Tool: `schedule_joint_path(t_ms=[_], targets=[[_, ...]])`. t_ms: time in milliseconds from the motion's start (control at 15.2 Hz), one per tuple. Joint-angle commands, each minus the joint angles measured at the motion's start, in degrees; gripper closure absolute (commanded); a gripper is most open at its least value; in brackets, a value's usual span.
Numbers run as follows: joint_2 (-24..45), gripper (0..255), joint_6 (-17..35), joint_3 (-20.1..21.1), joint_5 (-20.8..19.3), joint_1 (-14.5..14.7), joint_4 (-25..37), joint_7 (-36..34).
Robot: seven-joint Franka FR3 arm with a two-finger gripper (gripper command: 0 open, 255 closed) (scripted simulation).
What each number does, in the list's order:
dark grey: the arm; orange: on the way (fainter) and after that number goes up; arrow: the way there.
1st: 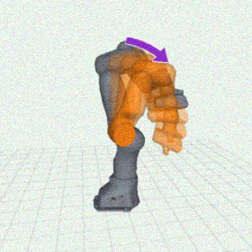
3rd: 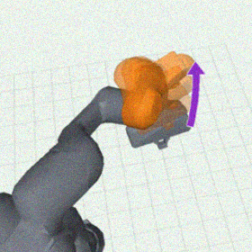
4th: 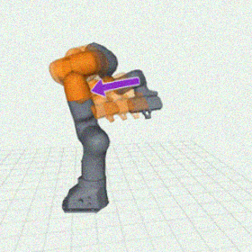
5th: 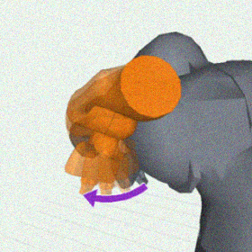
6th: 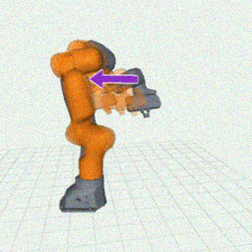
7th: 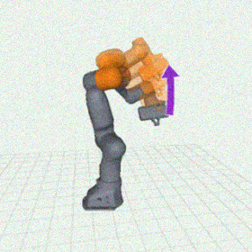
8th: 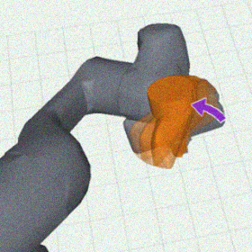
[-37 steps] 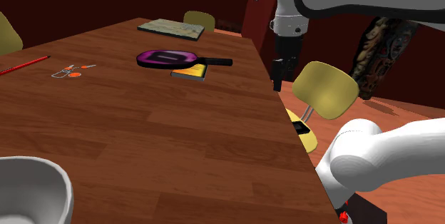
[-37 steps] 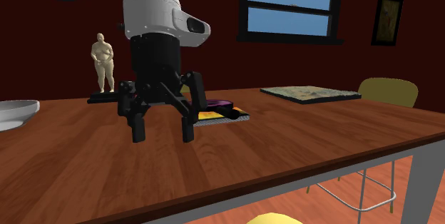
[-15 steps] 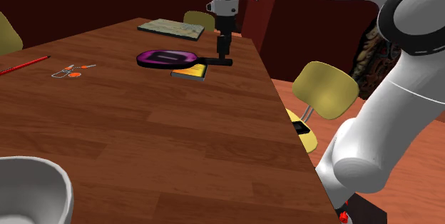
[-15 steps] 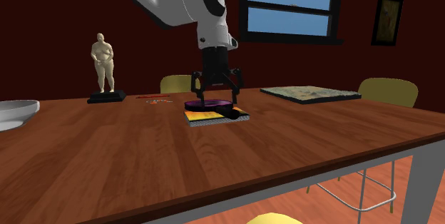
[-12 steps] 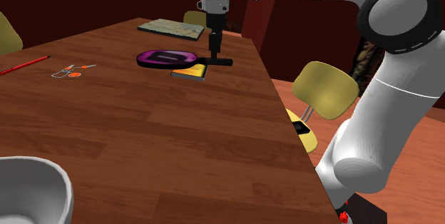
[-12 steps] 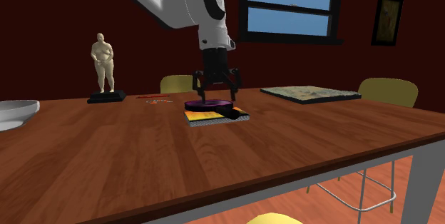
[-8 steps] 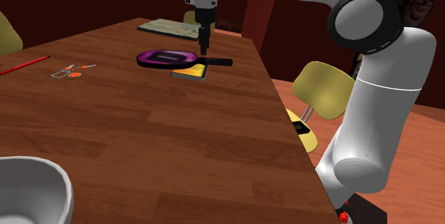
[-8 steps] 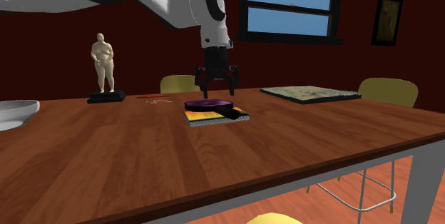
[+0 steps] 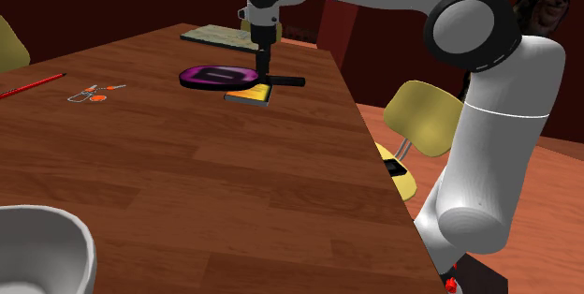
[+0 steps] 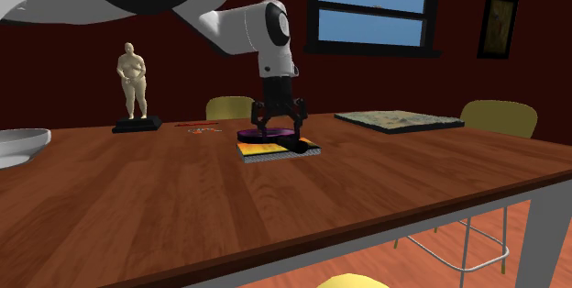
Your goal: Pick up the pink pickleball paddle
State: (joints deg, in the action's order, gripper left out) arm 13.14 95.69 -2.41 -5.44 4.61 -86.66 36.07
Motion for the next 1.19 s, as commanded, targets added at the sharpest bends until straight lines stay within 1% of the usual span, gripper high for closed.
schedule_joint_path(t_ms=[0,66,660,1122], targets=[[-0.02,0,0.72,-0.01,0.00,-0.03,-0.70,-0.02],[0.08,255,0.79,-0.01,0.00,-0.02,-0.68,-0.05],[-0.01,255,0.71,-0.02,0.00,-0.03,-0.69,-0.02],[0.58,255,-4.90,-0.02,0.06,0.00,5.54,0.49]])
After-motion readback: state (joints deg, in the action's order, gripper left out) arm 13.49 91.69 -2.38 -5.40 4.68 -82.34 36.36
